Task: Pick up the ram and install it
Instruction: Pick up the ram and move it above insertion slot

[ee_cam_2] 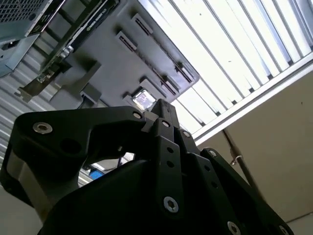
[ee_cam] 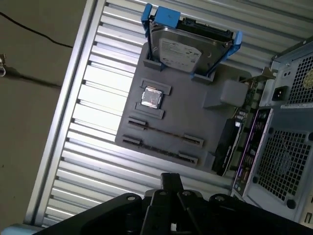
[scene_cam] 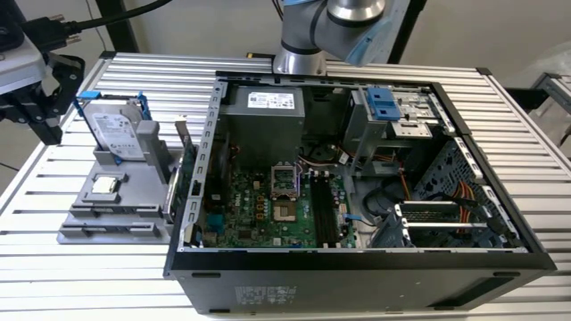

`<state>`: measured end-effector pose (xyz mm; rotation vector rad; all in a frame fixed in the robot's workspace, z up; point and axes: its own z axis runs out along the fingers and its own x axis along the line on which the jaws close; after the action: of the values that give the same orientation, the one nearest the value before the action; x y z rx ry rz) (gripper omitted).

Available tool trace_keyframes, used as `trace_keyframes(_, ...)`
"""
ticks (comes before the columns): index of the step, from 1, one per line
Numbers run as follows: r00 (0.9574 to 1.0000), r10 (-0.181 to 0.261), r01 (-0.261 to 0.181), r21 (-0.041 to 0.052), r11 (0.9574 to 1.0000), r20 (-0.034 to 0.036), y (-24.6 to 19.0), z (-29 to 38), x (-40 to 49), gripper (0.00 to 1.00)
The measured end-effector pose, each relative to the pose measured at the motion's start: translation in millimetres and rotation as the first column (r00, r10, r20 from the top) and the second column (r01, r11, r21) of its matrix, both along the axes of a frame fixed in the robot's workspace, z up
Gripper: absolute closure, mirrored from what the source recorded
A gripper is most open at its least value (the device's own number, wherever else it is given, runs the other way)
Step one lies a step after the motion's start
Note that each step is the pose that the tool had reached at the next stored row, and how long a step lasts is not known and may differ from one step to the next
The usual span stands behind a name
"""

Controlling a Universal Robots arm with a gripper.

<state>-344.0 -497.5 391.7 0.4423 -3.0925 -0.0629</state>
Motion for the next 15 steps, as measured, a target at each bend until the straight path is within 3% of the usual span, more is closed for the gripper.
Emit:
trace_keyframes(7, 0.9986, 0.053, -0.053, -0.0012, 0.9986, 0.0000, 0.1, -0.1, 0.0, 1.00)
trace_keyframes(15, 0.9939, 0.110, -0.110, -0.0015, 0.9939, -0.0001, 2.9, 0.0, 0.0, 1.00)
